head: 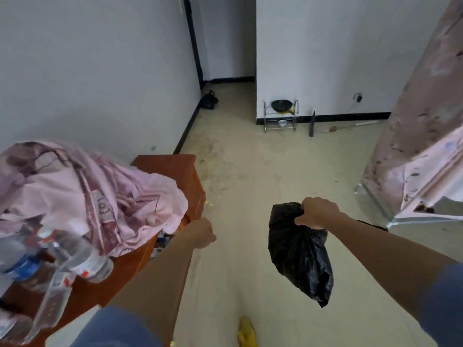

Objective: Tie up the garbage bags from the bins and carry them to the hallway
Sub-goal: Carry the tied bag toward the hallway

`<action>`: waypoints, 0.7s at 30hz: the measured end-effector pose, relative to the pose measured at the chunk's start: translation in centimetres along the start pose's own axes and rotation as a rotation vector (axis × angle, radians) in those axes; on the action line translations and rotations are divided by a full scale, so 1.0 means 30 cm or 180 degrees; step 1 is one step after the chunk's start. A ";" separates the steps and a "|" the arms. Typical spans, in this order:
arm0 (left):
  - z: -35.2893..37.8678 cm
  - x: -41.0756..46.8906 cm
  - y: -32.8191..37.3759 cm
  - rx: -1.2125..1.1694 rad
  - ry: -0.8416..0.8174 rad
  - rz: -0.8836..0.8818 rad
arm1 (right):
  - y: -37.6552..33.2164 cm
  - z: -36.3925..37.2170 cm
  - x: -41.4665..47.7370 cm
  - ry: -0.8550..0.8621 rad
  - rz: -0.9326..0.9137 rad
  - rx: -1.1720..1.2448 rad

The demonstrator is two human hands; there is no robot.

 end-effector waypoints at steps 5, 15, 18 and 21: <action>-0.301 0.484 0.055 0.0128 -0.0030 0.0050 | -0.048 -0.198 0.490 -0.0056 0.0112 0.0080; -0.824 1.365 0.311 -0.0115 0.0003 0.0139 | 0.011 -0.612 1.385 0.0074 0.0194 0.0209; -0.912 1.649 0.363 -0.0120 0.0007 0.0020 | 0.039 -0.690 1.704 0.0028 0.0137 0.0223; -1.024 1.907 0.424 -0.0213 -0.0098 -0.0084 | 0.055 -0.804 2.007 -0.0069 0.0031 0.0153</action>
Point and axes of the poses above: each hand's wrist, its own x-axis towards the middle knuckle, its own z-axis out of the palm, y = z × x, the point moved 2 cm from there along x, towards the middle knuckle
